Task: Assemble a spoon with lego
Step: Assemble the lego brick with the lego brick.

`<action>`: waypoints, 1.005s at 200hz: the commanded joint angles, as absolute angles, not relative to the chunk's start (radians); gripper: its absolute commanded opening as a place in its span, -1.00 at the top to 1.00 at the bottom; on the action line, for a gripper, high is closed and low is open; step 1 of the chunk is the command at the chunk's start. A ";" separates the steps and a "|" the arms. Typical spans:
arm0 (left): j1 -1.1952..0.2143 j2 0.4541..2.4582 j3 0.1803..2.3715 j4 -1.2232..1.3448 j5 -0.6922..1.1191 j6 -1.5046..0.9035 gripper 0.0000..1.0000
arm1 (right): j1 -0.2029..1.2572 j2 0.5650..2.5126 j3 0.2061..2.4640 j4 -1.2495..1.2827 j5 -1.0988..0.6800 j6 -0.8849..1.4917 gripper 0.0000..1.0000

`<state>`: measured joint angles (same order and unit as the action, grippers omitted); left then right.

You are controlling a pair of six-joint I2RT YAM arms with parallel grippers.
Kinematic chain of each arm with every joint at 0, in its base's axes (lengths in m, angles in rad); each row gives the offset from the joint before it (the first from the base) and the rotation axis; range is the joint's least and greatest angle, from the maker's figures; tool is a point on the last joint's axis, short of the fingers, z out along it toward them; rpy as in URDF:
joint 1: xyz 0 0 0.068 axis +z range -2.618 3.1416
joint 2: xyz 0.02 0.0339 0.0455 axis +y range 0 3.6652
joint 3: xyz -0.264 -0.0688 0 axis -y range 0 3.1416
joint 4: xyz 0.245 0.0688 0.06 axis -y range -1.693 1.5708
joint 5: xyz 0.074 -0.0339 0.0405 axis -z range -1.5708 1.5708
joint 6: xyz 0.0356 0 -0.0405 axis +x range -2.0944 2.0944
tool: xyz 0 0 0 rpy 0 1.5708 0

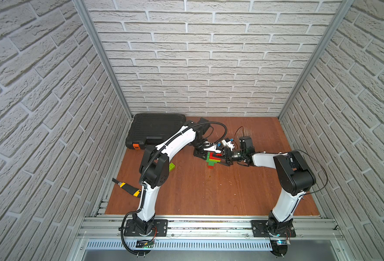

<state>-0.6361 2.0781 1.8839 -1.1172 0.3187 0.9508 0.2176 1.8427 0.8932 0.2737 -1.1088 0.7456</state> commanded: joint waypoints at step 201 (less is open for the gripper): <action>-0.628 1.995 1.780 -0.977 0.356 0.902 -0.55 | 0.232 1.810 0.927 0.103 -1.026 0.718 -0.95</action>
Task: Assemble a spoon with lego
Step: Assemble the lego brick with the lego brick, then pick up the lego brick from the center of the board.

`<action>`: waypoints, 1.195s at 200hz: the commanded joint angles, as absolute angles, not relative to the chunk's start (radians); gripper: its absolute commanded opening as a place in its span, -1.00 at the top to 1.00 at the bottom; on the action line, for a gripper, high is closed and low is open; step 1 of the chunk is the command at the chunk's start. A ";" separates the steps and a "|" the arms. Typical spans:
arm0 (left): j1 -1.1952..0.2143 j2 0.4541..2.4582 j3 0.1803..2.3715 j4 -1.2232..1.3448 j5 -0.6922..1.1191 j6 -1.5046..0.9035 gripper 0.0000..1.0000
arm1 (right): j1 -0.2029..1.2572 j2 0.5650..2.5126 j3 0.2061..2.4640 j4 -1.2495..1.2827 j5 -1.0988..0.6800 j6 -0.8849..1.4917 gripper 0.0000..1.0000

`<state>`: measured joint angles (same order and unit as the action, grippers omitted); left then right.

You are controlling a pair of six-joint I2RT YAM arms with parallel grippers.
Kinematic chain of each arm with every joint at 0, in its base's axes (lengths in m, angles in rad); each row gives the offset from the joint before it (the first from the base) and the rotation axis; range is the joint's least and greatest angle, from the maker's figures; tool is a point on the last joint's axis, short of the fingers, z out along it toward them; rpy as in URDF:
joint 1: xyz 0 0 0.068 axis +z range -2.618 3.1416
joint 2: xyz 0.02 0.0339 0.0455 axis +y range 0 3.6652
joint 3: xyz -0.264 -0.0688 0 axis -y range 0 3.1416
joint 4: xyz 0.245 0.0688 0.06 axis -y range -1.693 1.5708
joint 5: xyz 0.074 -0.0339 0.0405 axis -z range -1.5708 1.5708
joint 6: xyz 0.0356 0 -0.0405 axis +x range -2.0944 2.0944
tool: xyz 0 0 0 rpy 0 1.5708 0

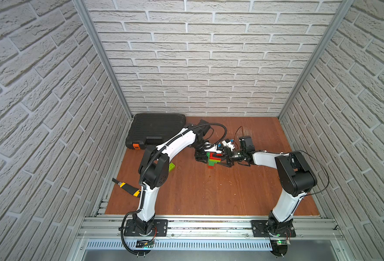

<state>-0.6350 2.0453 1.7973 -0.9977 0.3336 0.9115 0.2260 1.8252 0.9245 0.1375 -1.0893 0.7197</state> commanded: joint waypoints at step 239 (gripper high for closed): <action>-0.508 1.745 1.515 -0.862 0.297 0.749 -0.92 | 0.227 1.668 0.920 -0.016 -1.022 0.663 -0.98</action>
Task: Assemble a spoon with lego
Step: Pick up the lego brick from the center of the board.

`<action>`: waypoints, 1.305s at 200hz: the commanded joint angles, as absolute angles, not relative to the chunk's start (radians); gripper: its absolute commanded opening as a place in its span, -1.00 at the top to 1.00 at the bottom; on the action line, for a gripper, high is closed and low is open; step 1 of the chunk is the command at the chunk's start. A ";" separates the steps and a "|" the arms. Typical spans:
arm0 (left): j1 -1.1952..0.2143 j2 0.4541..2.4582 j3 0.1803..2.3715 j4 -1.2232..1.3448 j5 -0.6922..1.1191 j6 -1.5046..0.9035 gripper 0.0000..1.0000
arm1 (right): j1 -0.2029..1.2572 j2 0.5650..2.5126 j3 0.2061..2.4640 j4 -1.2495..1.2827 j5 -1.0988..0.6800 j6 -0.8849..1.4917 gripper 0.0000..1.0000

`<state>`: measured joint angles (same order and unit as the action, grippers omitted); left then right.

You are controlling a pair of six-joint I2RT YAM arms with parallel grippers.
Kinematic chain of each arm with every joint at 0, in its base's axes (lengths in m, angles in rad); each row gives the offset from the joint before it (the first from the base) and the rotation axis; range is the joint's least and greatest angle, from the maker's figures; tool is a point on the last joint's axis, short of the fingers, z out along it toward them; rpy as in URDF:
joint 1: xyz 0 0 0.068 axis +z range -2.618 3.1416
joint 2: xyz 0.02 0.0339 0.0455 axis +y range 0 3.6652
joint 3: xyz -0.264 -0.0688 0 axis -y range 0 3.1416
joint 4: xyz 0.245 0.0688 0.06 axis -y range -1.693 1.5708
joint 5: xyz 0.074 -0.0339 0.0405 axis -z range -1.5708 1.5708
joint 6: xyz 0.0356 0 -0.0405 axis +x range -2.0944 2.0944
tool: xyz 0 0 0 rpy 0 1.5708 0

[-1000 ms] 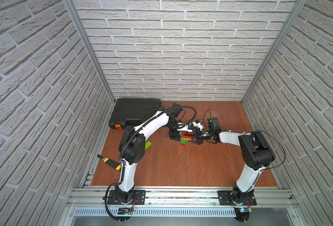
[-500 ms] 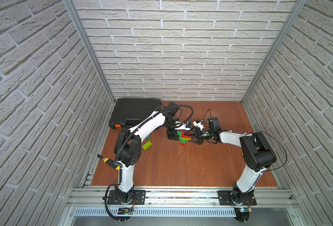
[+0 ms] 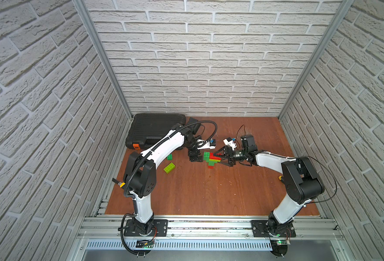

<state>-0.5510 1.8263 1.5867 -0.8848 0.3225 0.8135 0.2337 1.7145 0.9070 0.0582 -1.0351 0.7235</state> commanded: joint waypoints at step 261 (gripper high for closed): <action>-0.281 1.728 1.074 -0.704 0.008 0.325 0.37 | 0.061 1.480 1.101 -0.523 -0.985 0.373 -0.95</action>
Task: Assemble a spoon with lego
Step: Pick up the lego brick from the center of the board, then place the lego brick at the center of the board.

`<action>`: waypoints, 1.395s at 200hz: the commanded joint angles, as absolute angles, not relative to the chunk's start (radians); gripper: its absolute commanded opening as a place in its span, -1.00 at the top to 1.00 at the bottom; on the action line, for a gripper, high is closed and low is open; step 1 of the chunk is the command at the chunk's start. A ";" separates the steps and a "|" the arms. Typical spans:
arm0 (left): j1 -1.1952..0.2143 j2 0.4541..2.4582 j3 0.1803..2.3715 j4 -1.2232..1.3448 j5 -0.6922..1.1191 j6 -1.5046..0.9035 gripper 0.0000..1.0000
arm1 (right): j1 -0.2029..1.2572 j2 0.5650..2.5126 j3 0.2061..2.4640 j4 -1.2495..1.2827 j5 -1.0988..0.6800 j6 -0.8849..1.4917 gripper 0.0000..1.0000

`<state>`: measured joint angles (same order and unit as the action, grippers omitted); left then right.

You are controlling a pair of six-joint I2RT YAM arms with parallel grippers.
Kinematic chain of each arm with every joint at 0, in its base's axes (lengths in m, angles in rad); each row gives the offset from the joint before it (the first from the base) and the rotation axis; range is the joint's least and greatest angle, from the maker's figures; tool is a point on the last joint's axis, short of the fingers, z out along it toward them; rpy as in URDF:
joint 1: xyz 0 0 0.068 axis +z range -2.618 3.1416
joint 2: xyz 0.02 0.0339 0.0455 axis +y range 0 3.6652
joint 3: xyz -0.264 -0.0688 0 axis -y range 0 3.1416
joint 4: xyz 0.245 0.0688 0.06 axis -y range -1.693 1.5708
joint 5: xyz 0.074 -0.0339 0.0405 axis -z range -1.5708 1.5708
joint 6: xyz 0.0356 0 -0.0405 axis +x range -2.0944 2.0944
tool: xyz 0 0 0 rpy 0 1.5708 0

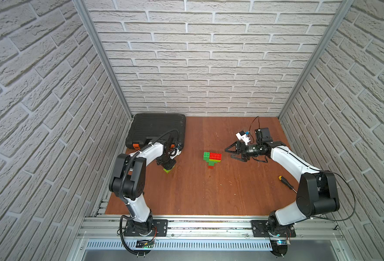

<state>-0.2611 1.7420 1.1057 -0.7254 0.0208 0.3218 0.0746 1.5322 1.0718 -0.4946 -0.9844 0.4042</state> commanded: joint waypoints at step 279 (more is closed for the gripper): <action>-0.951 1.720 1.064 -0.618 0.014 0.419 -0.03 | 0.027 1.009 0.931 -0.438 -0.634 -0.039 -0.94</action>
<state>-0.9451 1.7298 1.0500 -0.6506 0.0193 0.4236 0.0261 1.0286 0.9352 -0.4786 -0.6403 0.0013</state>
